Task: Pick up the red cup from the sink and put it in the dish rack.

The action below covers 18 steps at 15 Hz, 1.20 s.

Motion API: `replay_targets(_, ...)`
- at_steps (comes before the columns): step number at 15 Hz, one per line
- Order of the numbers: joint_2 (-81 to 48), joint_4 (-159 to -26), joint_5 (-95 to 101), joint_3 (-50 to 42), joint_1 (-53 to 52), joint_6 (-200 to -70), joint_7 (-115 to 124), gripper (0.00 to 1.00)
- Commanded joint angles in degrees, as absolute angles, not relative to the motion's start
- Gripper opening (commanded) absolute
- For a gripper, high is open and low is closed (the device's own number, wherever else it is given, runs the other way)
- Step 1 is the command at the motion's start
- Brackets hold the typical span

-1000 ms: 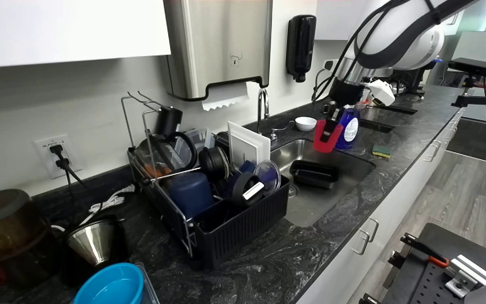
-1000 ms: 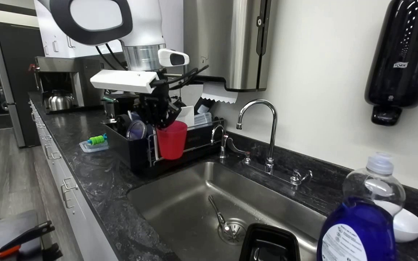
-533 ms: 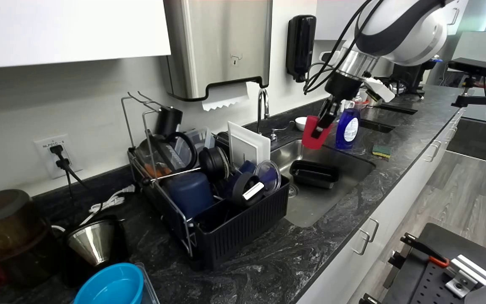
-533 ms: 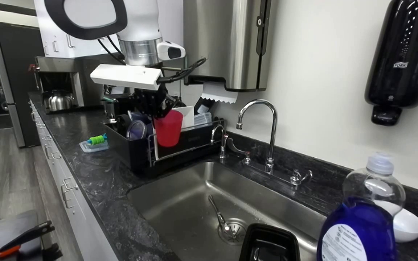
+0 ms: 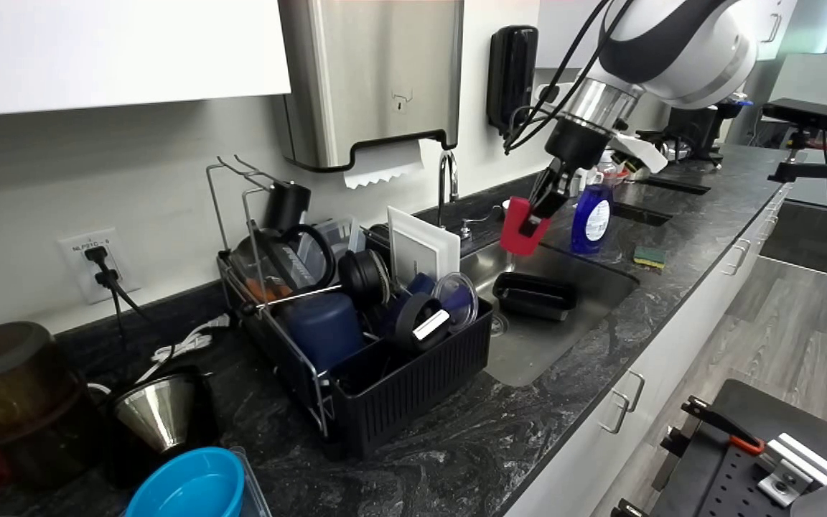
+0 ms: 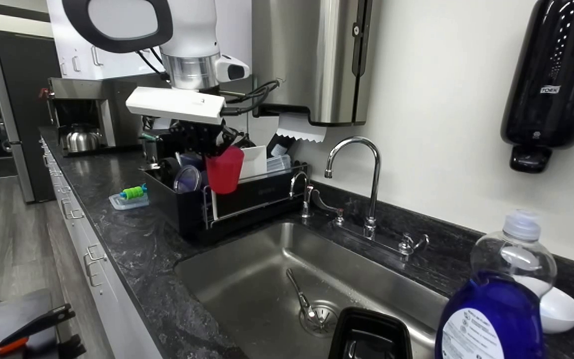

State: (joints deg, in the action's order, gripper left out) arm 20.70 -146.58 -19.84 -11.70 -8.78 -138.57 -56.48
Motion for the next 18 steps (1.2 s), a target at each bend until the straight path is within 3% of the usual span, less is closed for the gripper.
replay_targets(1,20.94,-145.51,-22.41,-12.17,-9.56,-136.11,-60.58,0.01)
replay_targets(18,20.48,-137.73,-22.76,-9.4,-9.88,-133.14,-61.92,0.01)
